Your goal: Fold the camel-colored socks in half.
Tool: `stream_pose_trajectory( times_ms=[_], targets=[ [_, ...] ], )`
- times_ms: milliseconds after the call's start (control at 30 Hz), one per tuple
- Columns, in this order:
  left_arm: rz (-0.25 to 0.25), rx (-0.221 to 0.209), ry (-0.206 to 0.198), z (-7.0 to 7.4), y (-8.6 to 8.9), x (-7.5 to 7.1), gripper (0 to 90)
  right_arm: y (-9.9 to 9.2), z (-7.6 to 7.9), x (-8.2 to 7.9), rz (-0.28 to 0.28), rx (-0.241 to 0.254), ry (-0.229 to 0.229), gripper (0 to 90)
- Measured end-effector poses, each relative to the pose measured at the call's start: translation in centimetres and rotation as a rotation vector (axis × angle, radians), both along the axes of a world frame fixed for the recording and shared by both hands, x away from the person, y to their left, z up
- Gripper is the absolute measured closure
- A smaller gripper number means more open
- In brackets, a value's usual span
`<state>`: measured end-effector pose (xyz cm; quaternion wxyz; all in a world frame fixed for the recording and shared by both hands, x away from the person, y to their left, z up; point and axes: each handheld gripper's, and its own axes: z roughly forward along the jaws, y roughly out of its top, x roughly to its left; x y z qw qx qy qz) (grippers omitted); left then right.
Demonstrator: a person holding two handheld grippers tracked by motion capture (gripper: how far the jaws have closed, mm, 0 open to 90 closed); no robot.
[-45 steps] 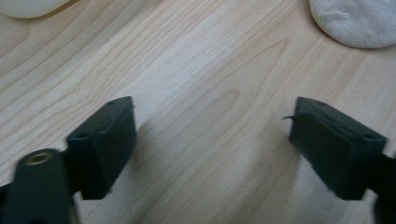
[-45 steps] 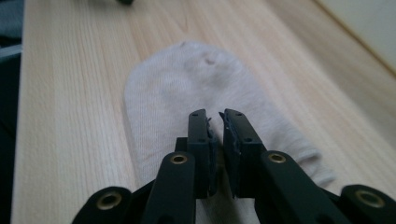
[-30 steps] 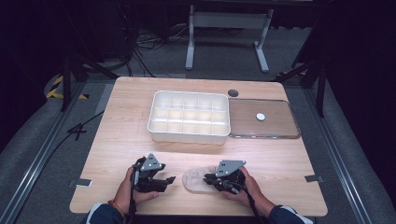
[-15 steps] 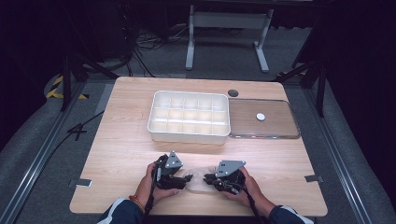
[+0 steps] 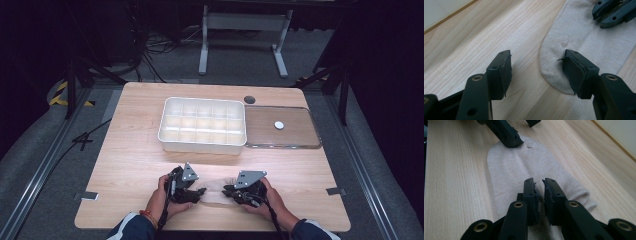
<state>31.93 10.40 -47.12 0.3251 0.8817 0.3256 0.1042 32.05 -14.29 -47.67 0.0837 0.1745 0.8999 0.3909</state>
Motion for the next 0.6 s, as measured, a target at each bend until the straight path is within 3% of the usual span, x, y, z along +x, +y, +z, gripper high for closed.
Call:
stream_pose_trajectory(
  times_ms=[133, 200, 333, 467, 567, 600],
  targets=[
    [-0.017, 0.016, -0.003, 0.3, -0.5, -0.2, 41.0, 0.0, -0.1, 0.1, 0.000, 0.006, 0.005, 80.0],
    [-0.050, -0.009, -0.005, 0.4, -0.7, -0.3, 40.4, 0.0, -0.1, 0.1, 0.003, 0.006, 0.002, 80.1],
    [-0.042, -0.026, 0.007, 0.3, -0.8, -0.3, 40.1, 0.0, -0.1, 0.1, 0.004, 0.005, 0.004, 80.0],
    [-0.078, -0.066, 0.004, 0.4, -1.1, -0.6, 38.8, 0.0, -0.1, 0.0, 0.002, 0.002, 0.000, 80.1],
    [-0.078, -0.012, 0.001, -0.1, -1.8, -0.8, 38.5, -0.1, -0.1, 0.1, 0.004, 0.007, 0.000, 80.1],
    [-0.070, -0.025, 0.005, -0.2, -1.8, -0.8, 37.5, -0.1, -0.1, 0.1, 0.003, 0.013, 0.004, 80.1]
  ],
)
